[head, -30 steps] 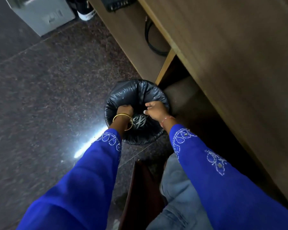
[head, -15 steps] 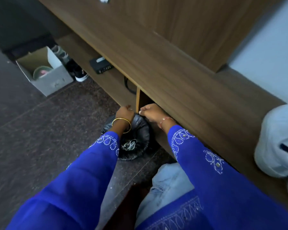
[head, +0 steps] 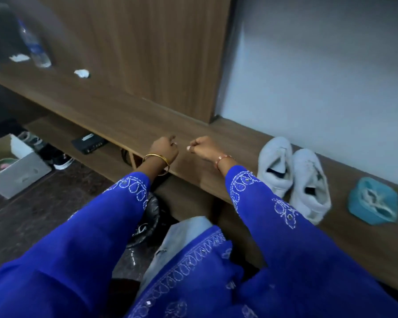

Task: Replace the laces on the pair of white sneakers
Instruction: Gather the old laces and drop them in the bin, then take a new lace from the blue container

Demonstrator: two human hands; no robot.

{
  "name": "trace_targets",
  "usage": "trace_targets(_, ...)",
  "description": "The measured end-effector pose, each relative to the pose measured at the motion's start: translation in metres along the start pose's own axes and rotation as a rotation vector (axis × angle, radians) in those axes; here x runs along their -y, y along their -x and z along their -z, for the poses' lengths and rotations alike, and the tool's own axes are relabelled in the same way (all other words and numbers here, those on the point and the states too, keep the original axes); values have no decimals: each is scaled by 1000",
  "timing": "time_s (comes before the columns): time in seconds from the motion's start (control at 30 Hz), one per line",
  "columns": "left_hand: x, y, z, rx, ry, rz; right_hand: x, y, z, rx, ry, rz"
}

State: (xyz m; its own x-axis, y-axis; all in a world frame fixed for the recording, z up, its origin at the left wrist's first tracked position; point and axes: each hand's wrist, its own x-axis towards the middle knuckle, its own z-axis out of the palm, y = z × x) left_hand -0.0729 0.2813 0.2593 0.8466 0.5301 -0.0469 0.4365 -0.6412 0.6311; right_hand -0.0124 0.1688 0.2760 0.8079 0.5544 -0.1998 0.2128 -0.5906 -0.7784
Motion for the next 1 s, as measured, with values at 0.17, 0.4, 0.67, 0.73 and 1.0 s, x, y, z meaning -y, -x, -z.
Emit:
trace_targets(0.17, -56, 14, -36, 58, -32, -151, -45, 19, 58, -160, -3, -54)
trace_targets(0.4, -124, 20, -101, 182, -55, -304, -120, 47, 138, -277, 55, -132)
trace_targets(0.67, -168, 9, -174, 257, -77, -454, -195, 62, 194, -341, 151, -199)
trace_targets(0.73, -176, 8, -190, 263, -109, -533, -214, 61, 197, -340, 205, -230)
trace_targets(1.0, -178, 10, -214, 249, -195, -692, -236, 83, 192, -319, 438, -188)
